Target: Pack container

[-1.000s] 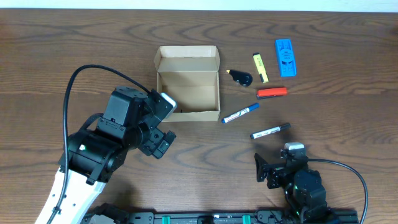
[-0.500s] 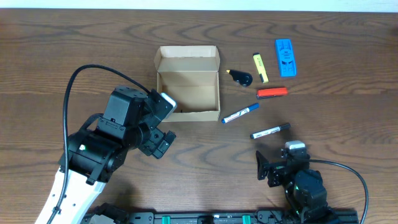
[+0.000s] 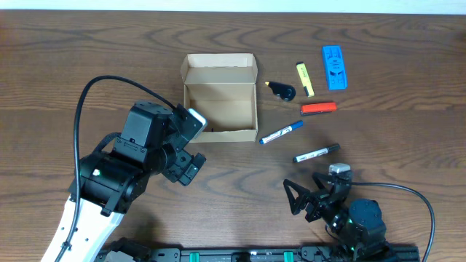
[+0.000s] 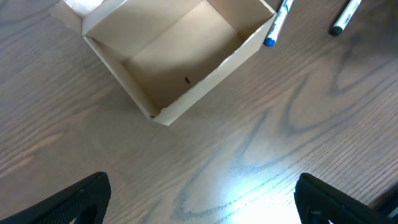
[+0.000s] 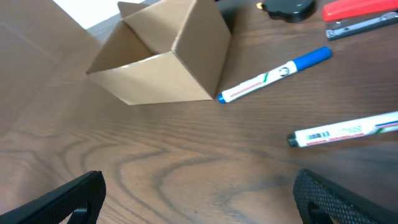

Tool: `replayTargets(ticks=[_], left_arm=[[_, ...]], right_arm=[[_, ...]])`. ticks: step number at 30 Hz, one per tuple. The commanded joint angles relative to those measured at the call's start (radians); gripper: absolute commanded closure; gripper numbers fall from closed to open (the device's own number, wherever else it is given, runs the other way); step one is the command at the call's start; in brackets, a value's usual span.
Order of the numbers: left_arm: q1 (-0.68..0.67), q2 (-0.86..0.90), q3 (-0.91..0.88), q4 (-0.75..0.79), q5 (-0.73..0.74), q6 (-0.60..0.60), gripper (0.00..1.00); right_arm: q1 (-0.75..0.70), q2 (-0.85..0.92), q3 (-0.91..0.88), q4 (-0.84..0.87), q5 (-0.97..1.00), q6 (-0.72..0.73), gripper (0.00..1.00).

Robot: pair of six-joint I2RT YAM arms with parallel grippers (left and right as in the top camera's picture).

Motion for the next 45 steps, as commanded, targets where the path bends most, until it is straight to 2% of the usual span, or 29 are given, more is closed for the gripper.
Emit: replayTargets(ticks=[1, 9, 18, 26, 34, 38, 45], left_arm=[[0.004, -0.007, 0.019, -0.005, 0.003, -0.007, 0.05], [0.004, -0.007, 0.019, -0.005, 0.003, -0.007, 0.05], [0.004, -0.007, 0.019, -0.005, 0.003, -0.007, 0.05], [0.004, -0.007, 0.019, -0.005, 0.003, -0.007, 0.05], [0.004, -0.007, 0.019, -0.005, 0.003, -0.007, 0.05], [0.004, -0.007, 0.019, -0.005, 0.003, -0.007, 0.05], [0.004, -0.007, 0.019, -0.005, 0.003, -0.007, 0.05]], right_arm=[[-0.003, 0.071, 0.01, 0.02, -0.038, 0.013, 0.01], [-0.024, 0.451, 0.241, 0.061, 0.032, -0.203, 0.01], [-0.177, 0.908, 0.589, 0.03, 0.032, -0.459, 0.01], [-0.361, 1.245, 0.886, -0.018, 0.061, -0.472, 0.01], [-0.424, 1.505, 1.078, -0.009, 0.169, -0.528, 0.01], [-0.442, 1.625, 1.128, 0.064, 0.174, -0.557, 0.01], [-0.462, 1.811, 1.14, 0.288, 0.174, -0.578, 0.01]])
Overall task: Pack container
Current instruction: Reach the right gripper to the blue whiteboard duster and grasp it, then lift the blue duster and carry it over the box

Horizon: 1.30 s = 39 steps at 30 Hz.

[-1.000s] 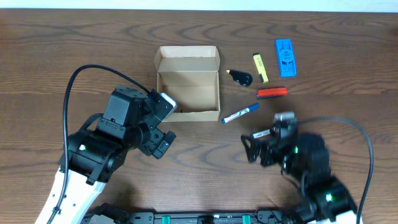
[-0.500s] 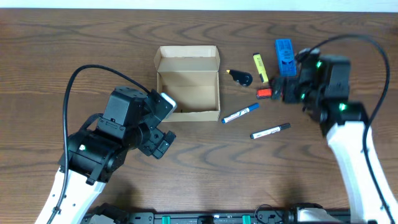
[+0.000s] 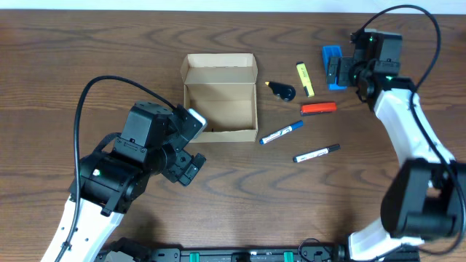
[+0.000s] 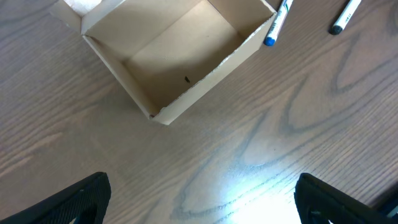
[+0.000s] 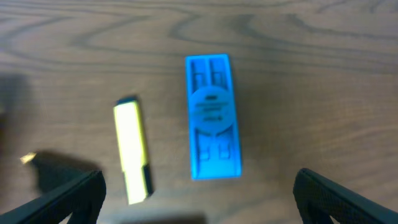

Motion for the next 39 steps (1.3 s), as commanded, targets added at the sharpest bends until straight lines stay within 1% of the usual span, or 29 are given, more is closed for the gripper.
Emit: replayTargets(ticks=[1, 6, 14, 19, 29, 30, 32, 36, 37, 39], left_arm=[[0.004, -0.007, 0.019, -0.004, 0.003, -0.007, 0.05], [0.004, -0.007, 0.019, -0.004, 0.003, -0.007, 0.05], [0.004, -0.007, 0.019, -0.004, 0.003, -0.007, 0.05], [0.004, -0.007, 0.019, -0.004, 0.003, -0.007, 0.05], [0.004, -0.007, 0.019, -0.004, 0.003, -0.007, 0.05], [0.004, -0.007, 0.019, -0.004, 0.003, -0.007, 0.05], [0.004, -0.007, 0.019, -0.004, 0.003, -0.007, 0.05], [0.004, -0.007, 0.019, -0.004, 0.003, -0.007, 0.05], [0.004, -0.007, 0.019, -0.004, 0.003, -0.007, 0.05], [0.004, -0.007, 0.019, -0.004, 0.003, -0.007, 0.05]], right_arm=[[-0.011, 0.08, 0.02, 0.066, 0.013, -0.035, 0.01], [-0.011, 0.191, 0.02, 0.198, 0.012, -0.034, 0.01], [-0.011, 0.316, 0.021, 0.334, 0.027, -0.033, 0.01], [-0.011, 0.372, 0.021, 0.379, 0.027, 0.005, 0.01], [-0.011, 0.426, 0.021, 0.4, 0.027, 0.01, 0.02], [-0.011, 0.427, 0.021, 0.401, 0.027, 0.013, 0.03], [-0.011, 0.427, 0.021, 0.403, 0.027, 0.013, 0.08], [-0.011, 0.427, 0.021, 0.399, 0.027, 0.016, 0.29], [-0.011, 0.427, 0.021, 0.399, 0.027, 0.021, 0.3], [-0.011, 0.427, 0.021, 0.396, 0.027, 0.034, 0.37]])
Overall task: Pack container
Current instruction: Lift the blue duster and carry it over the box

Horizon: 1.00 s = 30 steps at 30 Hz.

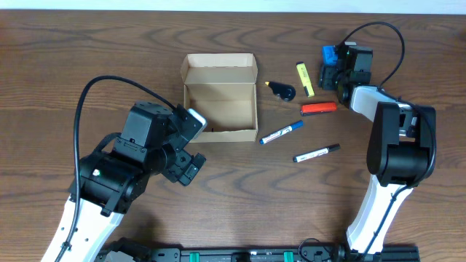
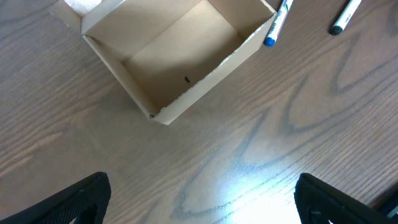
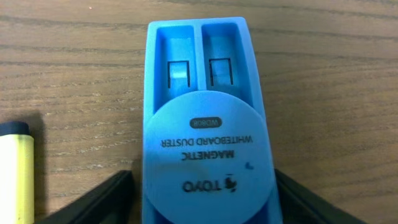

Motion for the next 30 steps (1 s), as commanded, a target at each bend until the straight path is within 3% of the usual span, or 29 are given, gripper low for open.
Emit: replayTargets(ticks=[1, 14, 21, 30], left_arm=[[0.004, -0.007, 0.019, -0.003, 0.003, -0.004, 0.05], [0.004, -0.007, 0.019, -0.003, 0.003, -0.004, 0.05], [0.004, -0.007, 0.019, -0.003, 0.003, -0.004, 0.05], [0.004, -0.007, 0.019, -0.003, 0.003, -0.004, 0.05]], right_arm=[[-0.008, 0.024, 0.009, -0.008, 0.009, 0.018, 0.39], [-0.007, -0.023, 0.01, -0.042, 0.0, 0.111, 0.59], [0.004, -0.209, 0.011, -0.127, -0.002, 0.111, 0.6], [0.084, -0.467, 0.011, -0.25, -0.184, 0.084, 0.69]])
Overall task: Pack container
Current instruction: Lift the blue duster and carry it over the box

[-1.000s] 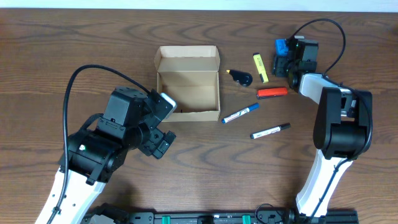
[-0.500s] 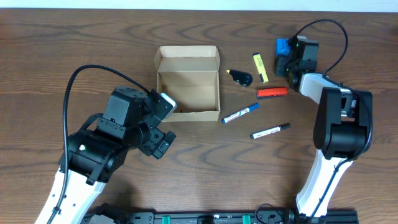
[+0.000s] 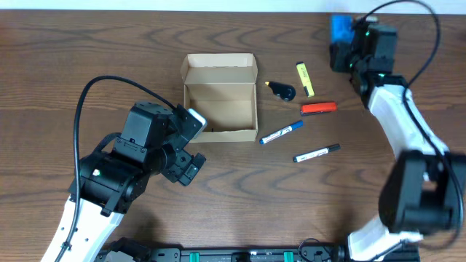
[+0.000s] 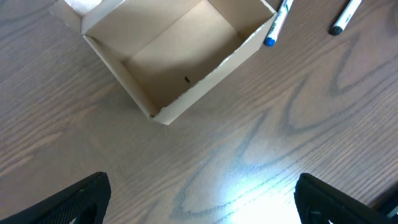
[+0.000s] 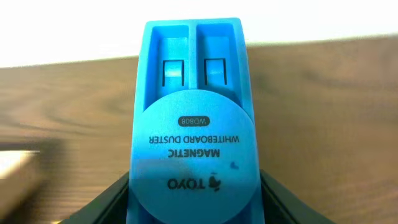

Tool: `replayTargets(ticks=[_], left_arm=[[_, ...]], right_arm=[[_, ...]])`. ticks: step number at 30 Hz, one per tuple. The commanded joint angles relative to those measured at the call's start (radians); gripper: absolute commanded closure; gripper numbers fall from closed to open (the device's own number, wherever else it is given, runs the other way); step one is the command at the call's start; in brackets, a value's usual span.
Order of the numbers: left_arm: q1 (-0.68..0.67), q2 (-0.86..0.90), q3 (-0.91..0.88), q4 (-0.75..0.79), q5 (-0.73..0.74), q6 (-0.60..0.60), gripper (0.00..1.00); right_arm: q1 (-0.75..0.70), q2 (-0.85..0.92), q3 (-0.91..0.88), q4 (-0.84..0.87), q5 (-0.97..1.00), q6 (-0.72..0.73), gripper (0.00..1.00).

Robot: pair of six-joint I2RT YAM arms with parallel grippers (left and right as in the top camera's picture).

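Observation:
An open cardboard box (image 3: 219, 98) stands empty on the wooden table, also seen in the left wrist view as the box (image 4: 177, 53). My right gripper (image 3: 342, 45) is raised at the far right, shut on a blue whiteboard duster (image 5: 193, 124) that fills the right wrist view; the duster (image 3: 339, 28) pokes out above the gripper overhead. My left gripper (image 4: 199, 199) hovers open over bare table just in front of the box, nothing between its fingers.
Right of the box lie a black object (image 3: 281, 91), a yellow highlighter (image 3: 305, 78), a red stapler (image 3: 318, 108), a blue-capped marker (image 3: 282, 132) and a black-capped marker (image 3: 316, 153). The table's far edge runs close behind the right gripper.
The right gripper was down around the blue duster on the table; now it holds the duster lifted, farther back near the table's far edge. The left arm has not moved.
The right gripper first sat low near the table's front edge, the duster lying at the far right. Then it hovered above the duster, then closed around it on the table, and now carries it in the air. The left arm stayed still throughout.

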Motion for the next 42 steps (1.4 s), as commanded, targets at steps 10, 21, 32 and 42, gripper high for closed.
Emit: replayTargets(ticks=[10, 21, 32, 42], left_arm=[[0.004, -0.007, 0.019, -0.003, 0.003, -0.004, 0.05], [0.004, -0.007, 0.019, -0.003, 0.003, -0.004, 0.05], [0.004, -0.007, 0.019, -0.003, 0.003, -0.004, 0.05], [0.004, -0.007, 0.019, -0.003, 0.003, -0.004, 0.05]], right_arm=[[0.304, -0.106, 0.008, -0.183, -0.145, -0.037, 0.72], [0.509, -0.099, 0.008, -0.248, -0.148, -0.222, 0.76], [0.59, 0.002, 0.008, -0.28, -0.267, -0.582, 0.78], [0.579, 0.085, 0.008, -0.283, -0.367, -0.741, 0.79]])
